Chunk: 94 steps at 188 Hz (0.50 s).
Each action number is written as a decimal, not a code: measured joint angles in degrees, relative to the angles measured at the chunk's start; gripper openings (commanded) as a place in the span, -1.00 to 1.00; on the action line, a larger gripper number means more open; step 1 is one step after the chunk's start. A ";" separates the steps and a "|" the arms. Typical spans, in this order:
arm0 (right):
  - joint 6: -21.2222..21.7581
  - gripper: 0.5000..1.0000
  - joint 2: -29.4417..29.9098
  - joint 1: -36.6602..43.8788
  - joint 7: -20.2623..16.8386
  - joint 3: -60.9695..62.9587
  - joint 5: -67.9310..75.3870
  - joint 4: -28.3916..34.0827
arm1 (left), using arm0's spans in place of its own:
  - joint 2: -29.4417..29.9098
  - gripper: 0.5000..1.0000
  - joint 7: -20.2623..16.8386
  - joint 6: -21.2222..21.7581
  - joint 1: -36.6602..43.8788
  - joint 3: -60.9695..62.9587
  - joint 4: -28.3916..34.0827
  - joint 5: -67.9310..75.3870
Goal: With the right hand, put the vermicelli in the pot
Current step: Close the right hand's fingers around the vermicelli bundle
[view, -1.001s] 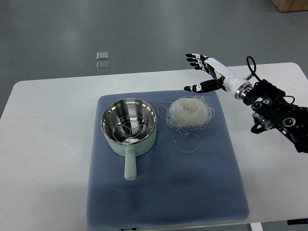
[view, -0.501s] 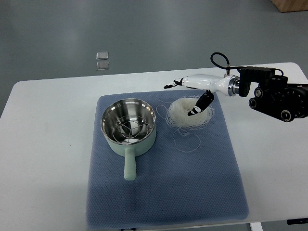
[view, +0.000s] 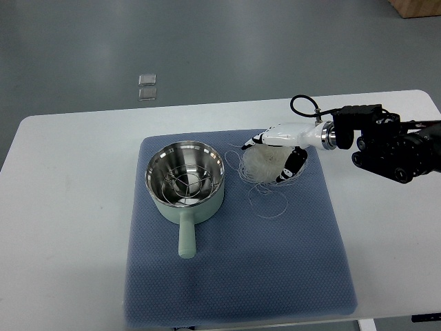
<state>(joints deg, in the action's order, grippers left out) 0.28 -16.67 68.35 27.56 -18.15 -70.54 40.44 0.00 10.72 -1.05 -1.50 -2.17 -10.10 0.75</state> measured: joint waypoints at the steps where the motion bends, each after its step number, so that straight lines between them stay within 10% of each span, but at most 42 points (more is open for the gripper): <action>1: 0.00 0.66 0.04 -0.01 -0.02 -0.11 0.00 -0.13 | 0.00 1.00 0.00 0.00 0.00 0.00 0.00 0.00; 26: -0.11 0.38 1.92 -0.32 -0.12 -2.58 -0.02 -3.27 | 0.00 1.00 0.00 -0.01 -0.01 0.00 -0.01 0.01; 49: -0.12 -1.00 2.71 -0.44 -0.13 -3.40 -0.02 -4.94 | 0.00 1.00 0.00 -0.01 0.00 -0.01 -0.01 0.03; 94: -2.23 -1.00 2.77 0.23 -0.14 -2.68 0.54 -5.19 | 0.00 1.00 0.00 -0.01 0.00 -0.03 -0.01 0.02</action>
<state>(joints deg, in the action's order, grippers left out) -1.95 -13.90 68.58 27.42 -20.83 -70.00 35.25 0.00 10.72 -1.06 -1.50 -2.20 -10.11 0.77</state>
